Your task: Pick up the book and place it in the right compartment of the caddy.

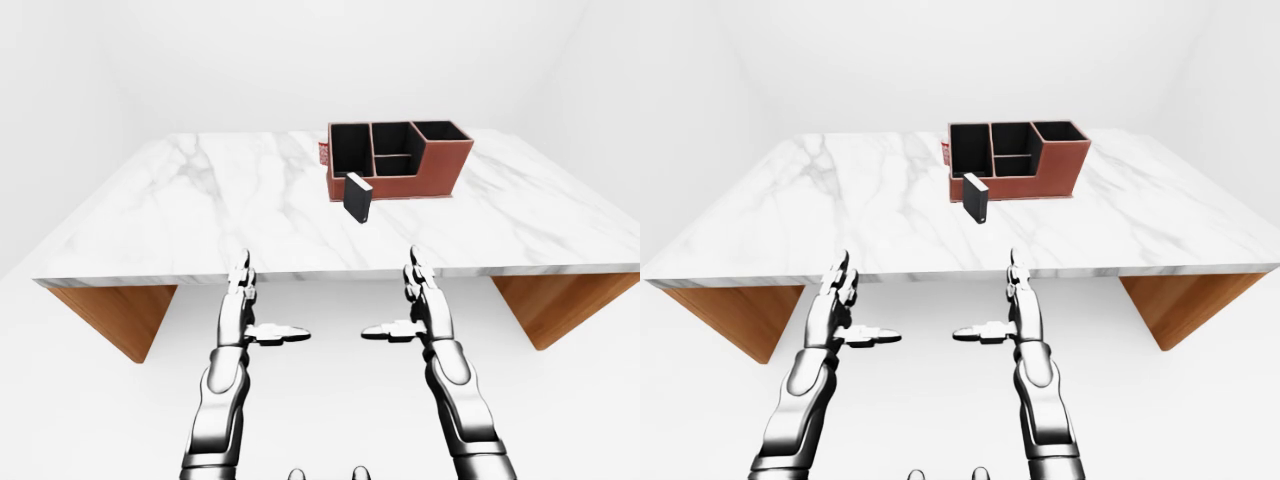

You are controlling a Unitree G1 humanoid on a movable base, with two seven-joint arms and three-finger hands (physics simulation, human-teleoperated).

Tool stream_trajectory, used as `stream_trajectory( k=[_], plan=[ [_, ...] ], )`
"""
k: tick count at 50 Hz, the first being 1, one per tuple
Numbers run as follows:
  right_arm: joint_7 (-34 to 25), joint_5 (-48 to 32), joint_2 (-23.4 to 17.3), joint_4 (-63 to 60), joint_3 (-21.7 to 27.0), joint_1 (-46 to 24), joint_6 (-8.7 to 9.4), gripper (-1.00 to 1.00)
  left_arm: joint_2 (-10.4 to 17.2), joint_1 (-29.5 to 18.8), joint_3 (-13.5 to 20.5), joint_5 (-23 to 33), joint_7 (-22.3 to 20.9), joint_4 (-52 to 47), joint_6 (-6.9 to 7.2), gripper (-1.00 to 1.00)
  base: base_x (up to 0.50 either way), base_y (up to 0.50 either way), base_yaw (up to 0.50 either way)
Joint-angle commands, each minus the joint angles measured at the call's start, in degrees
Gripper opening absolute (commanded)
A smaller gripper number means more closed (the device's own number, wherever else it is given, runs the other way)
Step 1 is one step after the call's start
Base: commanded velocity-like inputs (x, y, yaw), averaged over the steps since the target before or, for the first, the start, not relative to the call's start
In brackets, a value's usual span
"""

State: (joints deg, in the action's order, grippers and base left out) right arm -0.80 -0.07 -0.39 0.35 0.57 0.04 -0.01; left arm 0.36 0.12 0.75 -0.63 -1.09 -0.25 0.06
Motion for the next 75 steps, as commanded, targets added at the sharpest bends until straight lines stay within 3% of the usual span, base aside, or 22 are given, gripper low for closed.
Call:
stream_trajectory(
  k=[1,4,14,18,27,30,32,33,35,37,47,75],
  plan=[
    [-1.3,-0.6,-0.6,0.9,0.7,0.0,0.0,1.0,0.5,0.4,1.1,-1.4,-1.9,-1.6,1.03,1.0,0.0,0.0,0.0],
    [-1.4,-0.7,-0.5,1.0,0.6,0.1,-0.13,1.0,0.6,0.0,1.4,-1.8,-2.1,-0.2,0.1,1.0,0.0,0.0,0.0],
    [-1.5,-0.5,-0.5,1.8,0.7,-0.2,-0.71,1.0,0.6,0.1,1.4,-1.9,-2.0,-1.0,0.52,1.0,0.0,0.0,0.0],
    [-1.5,-0.5,-0.4,1.1,0.6,0.0,-0.29,1.0,0.6,-0.1,1.6,-2.1,-1.9,-0.8,0.36,1.0,0.0,0.0,0.0],
    [-1.5,-0.3,-0.4,0.9,0.6,0.2,-1.32,1.0,0.6,0.0,1.9,-2.6,-1.6,-1.5,0.03,1.0,0.0,0.0,0.0],
    [-1.0,-0.5,-0.4,-0.9,0.8,0.4,-2.3,1.0,0.7,-0.1,2.6,-2.7,-0.6,-4.0,-2.3,1.0,0.0,0.0,0.0],
    [-0.7,-0.2,-0.3,-2.3,1.0,0.6,-2.89,1.0,0.8,0.0,3.0,-2.9,-0.2,-6.1,-3.06,1.0,0.0,0.0,0.0],
    [-0.2,-0.2,-0.3,-3.3,1.3,0.6,-4.28,1.0,1.6,-0.1,3.1,-0.6,0.0,-6.2,-5.06,1.0,0.0,0.0,0.0],
    [0.0,0.2,-0.3,-4.5,1.4,0.8,-4.28,1.0,1.6,-0.3,3.6,0.0,0.2,-6.3,-5.06,1.0,0.0,0.0,0.0],
    [0.4,0.8,-0.2,-7.2,1.7,1.2,-4.99,1.0,1.2,-0.3,5.0,-4.1,0.3,-9.6,-5.06,1.0,0.0,0.0,0.0],
    [1.8,-0.7,-0.3,-10.6,1.7,1.8,-4.99,1.0,1.2,0.4,5.6,-5.2,0.9,-15.1,-5.06,1.0,0.0,0.0,0.0],
    [0.7,1.0,0.0,-11.8,1.3,2.3,-4.99,1.0,1.3,0.2,5.5,-5.5,1.0,-14.1,-5.06,1.0,0.0,-0.05,0.0]
  ],
)
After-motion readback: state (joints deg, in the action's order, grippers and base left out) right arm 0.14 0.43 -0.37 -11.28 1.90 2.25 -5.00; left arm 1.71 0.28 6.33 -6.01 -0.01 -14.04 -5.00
